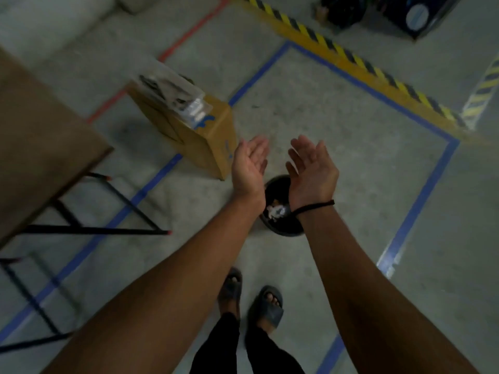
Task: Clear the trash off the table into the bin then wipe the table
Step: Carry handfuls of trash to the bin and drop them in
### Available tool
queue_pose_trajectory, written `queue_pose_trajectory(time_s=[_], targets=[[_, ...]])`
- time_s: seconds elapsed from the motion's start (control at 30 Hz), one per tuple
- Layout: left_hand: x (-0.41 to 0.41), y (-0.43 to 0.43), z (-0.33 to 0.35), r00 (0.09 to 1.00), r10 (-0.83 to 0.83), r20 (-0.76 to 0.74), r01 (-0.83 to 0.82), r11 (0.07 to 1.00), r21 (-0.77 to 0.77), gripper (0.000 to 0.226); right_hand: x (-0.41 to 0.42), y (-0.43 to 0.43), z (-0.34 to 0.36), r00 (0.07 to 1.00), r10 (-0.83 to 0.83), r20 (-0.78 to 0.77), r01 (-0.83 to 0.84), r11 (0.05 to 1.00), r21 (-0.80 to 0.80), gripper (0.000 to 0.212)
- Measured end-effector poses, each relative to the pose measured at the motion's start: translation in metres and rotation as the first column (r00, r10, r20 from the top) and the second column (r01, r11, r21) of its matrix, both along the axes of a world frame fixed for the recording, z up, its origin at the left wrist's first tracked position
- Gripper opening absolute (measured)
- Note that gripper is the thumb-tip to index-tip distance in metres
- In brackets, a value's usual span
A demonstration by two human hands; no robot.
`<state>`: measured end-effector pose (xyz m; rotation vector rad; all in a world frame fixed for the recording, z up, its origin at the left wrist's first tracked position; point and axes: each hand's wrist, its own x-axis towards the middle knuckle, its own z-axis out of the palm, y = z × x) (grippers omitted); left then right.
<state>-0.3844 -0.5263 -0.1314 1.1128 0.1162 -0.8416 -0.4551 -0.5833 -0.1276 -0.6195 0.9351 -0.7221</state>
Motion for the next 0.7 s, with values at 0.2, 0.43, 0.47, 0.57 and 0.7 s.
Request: queue_pose_trajectory(time_s=[0.2,0.43,0.47,0.57,0.7], targets=[[0.046,0.126,0.166,0.963,0.206,0.175,-0.184,0.974,-0.135,0.051,0.065,0.105,0.147,0.947,0.29,0.136,-0.267,0.95,-0.163,0.026],[0.087,0.324,0.269,0.772,0.508,0.383,-0.483,0.86,-0.166,0.047,0.136,0.265,0.248,0.761,0.621,0.185,-0.54,0.766,-0.35,0.025],[0.092,0.353,0.276,0.739,0.536,0.409,-0.516,0.84,-0.168,0.047,0.145,0.291,0.255,0.73,0.661,0.173,-0.571,0.729,-0.378,0.027],[0.1,0.439,0.295,0.657,0.577,0.485,-0.574,0.8,-0.174,0.043,0.162,0.37,0.273,0.661,0.741,0.116,-0.635,0.635,-0.44,0.037],[0.11,0.539,0.3,0.555,0.618,0.558,-0.641,0.745,-0.187,0.043,0.188,0.451,0.277,0.62,0.781,0.072,-0.677,0.579,-0.454,0.047]])
